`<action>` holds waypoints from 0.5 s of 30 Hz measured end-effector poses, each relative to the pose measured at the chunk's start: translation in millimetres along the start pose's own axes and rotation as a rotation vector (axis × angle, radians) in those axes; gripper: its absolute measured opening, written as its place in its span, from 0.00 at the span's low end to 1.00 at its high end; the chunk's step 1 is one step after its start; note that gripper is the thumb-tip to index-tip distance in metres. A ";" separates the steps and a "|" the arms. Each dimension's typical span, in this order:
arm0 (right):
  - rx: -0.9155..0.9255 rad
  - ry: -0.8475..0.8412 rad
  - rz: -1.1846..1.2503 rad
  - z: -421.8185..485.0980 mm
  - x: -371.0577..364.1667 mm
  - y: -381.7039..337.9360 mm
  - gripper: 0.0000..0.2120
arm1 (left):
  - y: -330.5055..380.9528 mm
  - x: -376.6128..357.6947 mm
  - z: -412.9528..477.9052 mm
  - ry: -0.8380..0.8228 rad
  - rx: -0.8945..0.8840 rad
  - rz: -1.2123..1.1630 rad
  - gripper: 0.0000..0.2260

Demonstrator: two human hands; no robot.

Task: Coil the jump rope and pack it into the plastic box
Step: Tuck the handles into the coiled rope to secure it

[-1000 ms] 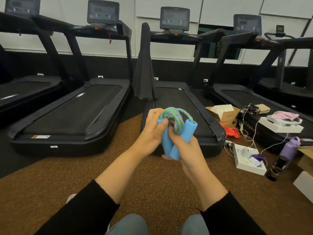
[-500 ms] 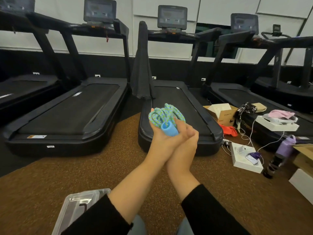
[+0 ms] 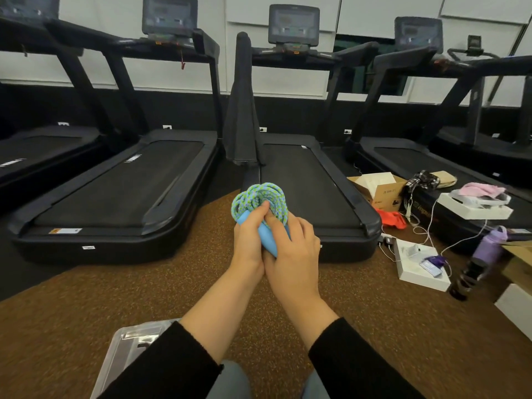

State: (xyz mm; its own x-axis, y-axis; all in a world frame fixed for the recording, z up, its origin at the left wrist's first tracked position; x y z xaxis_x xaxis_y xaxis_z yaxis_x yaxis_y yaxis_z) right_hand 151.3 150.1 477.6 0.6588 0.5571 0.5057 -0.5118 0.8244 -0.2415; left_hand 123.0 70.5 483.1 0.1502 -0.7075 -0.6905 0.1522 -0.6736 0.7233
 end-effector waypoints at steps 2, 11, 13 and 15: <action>-0.004 -0.042 0.091 -1.0 0.9 2.0 0.28 | 2.1 0.5 2.5 0.000 0.019 0.009 0.28; -0.474 -0.056 0.824 6.8 8.7 2.7 0.05 | 13.9 2.2 13.2 -0.133 -0.128 0.319 0.03; -0.536 -0.038 0.791 8.2 6.1 4.9 0.11 | 14.5 4.4 14.1 -0.142 -0.115 0.335 0.03; -0.637 -0.078 0.798 10.4 2.3 10.1 0.25 | 14.5 8.0 15.4 -0.139 -0.084 0.309 0.03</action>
State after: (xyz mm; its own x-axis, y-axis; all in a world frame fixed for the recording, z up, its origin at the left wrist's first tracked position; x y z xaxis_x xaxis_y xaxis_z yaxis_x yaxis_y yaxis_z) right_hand 141.9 158.7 485.0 0.2054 0.9773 0.0516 -0.3823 0.1287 -0.9150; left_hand 111.4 51.7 488.2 0.0677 -0.9015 -0.4274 0.2011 -0.4073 0.8909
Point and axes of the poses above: each hand's wrist, its own z-axis towards the middle knuckle, its own x-axis out of the back of the hand, y = z × x, the point moved 2 cm from there along z, towards the middle knuckle, and after that the axes turned 1 degree about -z, right-handed, at the moved point
